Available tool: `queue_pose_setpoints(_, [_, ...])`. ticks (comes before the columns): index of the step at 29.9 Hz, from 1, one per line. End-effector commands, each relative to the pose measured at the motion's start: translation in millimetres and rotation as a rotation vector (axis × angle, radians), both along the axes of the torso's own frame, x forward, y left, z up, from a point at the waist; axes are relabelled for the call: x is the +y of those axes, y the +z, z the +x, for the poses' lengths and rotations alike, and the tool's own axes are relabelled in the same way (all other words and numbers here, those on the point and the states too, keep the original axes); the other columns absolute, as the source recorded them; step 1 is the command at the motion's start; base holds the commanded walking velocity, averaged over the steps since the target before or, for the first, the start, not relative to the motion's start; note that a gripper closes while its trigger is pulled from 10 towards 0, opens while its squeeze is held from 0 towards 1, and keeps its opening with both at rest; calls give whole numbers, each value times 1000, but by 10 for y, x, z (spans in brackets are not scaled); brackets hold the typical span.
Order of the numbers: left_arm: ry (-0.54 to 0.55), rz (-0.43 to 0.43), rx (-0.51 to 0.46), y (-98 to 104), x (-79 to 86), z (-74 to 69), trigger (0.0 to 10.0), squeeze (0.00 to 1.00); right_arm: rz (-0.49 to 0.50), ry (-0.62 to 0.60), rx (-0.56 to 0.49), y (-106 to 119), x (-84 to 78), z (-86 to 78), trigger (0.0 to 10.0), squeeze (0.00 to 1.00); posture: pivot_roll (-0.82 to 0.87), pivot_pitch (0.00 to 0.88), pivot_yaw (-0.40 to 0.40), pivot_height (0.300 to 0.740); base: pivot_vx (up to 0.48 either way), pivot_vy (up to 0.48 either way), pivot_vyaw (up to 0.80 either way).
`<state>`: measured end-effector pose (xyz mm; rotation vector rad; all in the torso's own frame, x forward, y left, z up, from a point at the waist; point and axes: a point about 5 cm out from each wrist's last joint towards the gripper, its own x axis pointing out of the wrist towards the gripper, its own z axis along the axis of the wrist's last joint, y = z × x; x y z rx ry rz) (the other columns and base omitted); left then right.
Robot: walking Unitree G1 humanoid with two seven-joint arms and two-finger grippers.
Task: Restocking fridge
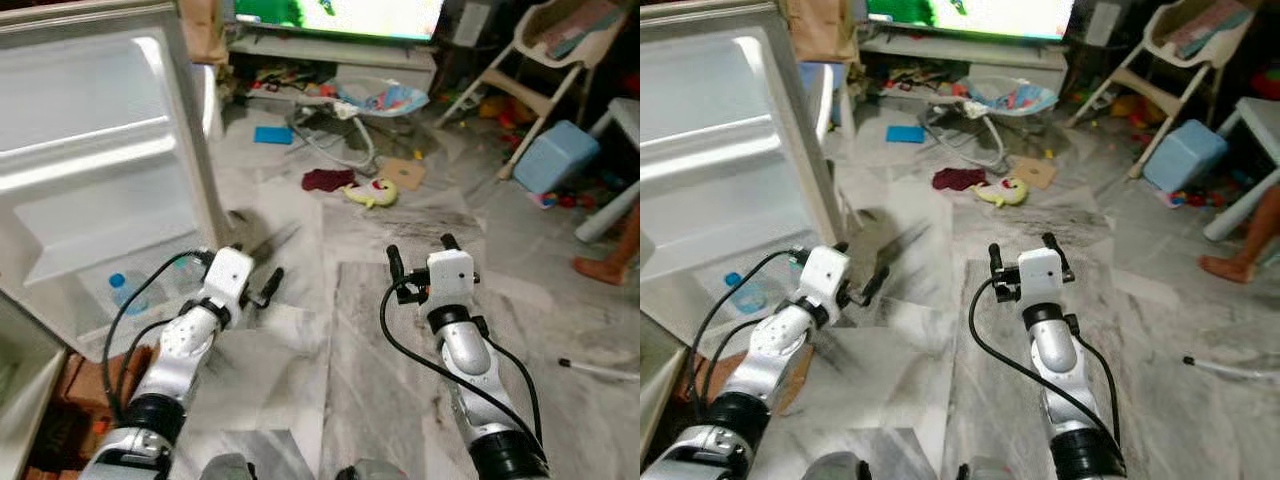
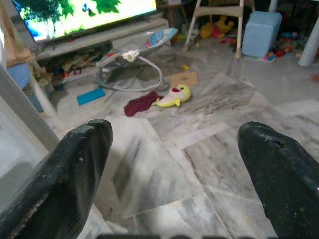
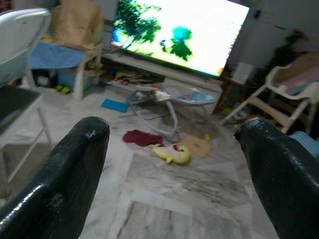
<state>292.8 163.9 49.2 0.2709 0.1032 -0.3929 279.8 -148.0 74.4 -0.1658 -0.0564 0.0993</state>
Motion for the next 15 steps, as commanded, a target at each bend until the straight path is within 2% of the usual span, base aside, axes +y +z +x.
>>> queue_pose_setpoints(1, [8,-16,-46,111,-18,9,10000,0,-10,-26,3,-6,-68,-1,10000,0,21,0,-61,740,0,0,-800])
queue_pose_setpoints(8, [62,-39,-45,121,49,-180,10000,0,-24,-38,-16,54,-138,21,10000,0,14,7,-53,740,0,0,-800])
queue_pose_setpoints(10, [64,-41,-41,115,56,-191,10000,0,-24,-40,-16,53,-138,19,10000,0,14,7,-53,740,0,0,-800])
queue_pose_setpoints(15, [41,-33,-17,97,-1,-172,10000,0,-16,-44,1,5,-113,-8,10000,0,2,0,-63,740,0,-326,-800])
